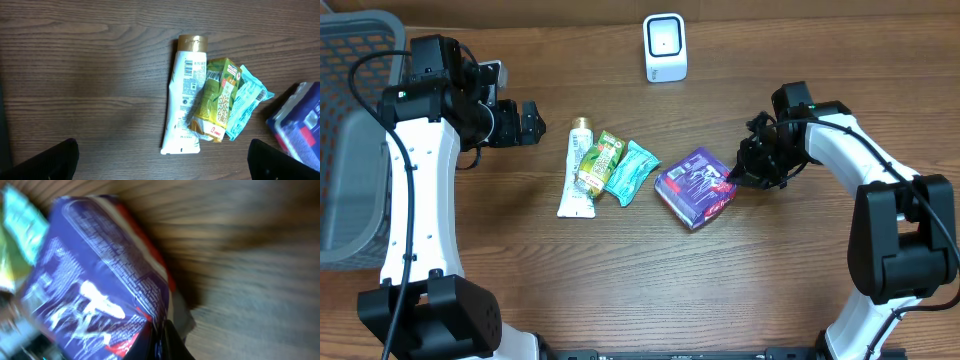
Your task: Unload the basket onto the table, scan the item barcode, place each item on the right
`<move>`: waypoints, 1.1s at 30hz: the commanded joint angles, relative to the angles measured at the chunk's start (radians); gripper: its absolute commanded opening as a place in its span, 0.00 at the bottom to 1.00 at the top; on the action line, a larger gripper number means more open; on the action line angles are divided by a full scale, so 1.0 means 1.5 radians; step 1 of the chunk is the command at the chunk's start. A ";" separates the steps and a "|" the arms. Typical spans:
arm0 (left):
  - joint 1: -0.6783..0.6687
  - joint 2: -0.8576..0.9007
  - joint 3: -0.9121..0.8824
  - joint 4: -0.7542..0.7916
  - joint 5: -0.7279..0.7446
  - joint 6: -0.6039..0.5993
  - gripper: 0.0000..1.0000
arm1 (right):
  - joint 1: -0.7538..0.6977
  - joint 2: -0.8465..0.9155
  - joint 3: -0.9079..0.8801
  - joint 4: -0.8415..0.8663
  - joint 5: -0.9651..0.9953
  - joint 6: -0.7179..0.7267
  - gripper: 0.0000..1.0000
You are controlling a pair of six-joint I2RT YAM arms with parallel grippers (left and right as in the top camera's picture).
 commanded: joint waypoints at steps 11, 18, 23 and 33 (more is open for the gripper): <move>0.001 -0.021 -0.001 0.002 0.006 -0.008 1.00 | 0.017 -0.046 0.015 -0.132 -0.001 -0.051 1.00; 0.001 -0.021 -0.001 0.002 0.006 -0.008 1.00 | 0.009 -0.048 0.013 -0.020 0.000 -0.173 1.00; 0.001 -0.021 -0.001 0.002 0.006 -0.008 0.99 | 0.022 -0.027 0.013 0.054 -0.004 -0.206 0.98; 0.001 -0.021 -0.001 0.002 0.006 -0.008 1.00 | 0.027 0.056 0.013 0.027 -0.117 -0.296 0.75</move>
